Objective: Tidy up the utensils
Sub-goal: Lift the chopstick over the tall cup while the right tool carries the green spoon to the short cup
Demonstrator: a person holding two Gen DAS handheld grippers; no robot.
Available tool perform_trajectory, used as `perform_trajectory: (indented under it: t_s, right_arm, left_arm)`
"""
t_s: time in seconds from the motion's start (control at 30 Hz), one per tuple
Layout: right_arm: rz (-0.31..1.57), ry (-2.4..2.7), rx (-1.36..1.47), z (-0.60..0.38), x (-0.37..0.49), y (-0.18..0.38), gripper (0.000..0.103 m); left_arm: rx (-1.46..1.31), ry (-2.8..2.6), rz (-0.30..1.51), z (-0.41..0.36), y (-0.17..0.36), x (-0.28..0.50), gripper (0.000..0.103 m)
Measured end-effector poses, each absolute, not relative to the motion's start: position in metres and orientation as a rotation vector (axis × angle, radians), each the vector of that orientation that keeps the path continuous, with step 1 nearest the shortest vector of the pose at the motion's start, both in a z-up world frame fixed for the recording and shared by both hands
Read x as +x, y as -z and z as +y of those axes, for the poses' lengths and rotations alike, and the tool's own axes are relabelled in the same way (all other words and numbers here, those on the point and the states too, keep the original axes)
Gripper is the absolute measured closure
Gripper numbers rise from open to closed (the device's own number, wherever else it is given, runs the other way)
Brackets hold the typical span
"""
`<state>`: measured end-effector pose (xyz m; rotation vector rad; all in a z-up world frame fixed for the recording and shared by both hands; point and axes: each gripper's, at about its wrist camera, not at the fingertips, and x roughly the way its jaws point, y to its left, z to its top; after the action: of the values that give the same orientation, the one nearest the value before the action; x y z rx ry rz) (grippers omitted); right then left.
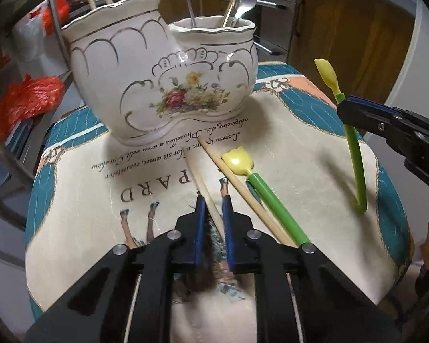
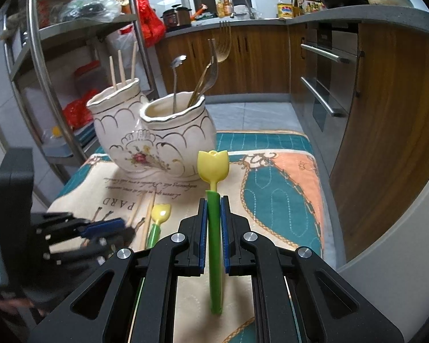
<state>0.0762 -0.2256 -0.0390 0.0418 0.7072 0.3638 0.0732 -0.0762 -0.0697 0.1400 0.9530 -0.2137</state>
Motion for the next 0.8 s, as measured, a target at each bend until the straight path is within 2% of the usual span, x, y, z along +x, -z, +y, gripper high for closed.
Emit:
perform_trajectory:
  t_s: [0.1, 0.37, 0.8]
  right_arm:
    - [0.702, -0.378, 0.037, -0.224, 0.075, 0.039, 0.093]
    - [0.639, -0.401, 0.038, -0.219, 0.069, 0.032, 0.093]
    - [0.452, -0.392, 0.034, -0.215, 0.051, 0.009, 0.093]
  left_arm:
    - [0.160, 0.242, 0.964, -0.068, 0.067, 0.073, 0.097]
    - [0.164, 0.317, 0.888, -0.052, 0.055, 0.052, 0.097]
    - [0.055, 0.347, 0.428, -0.018, 0.001, 0.006, 0.097]
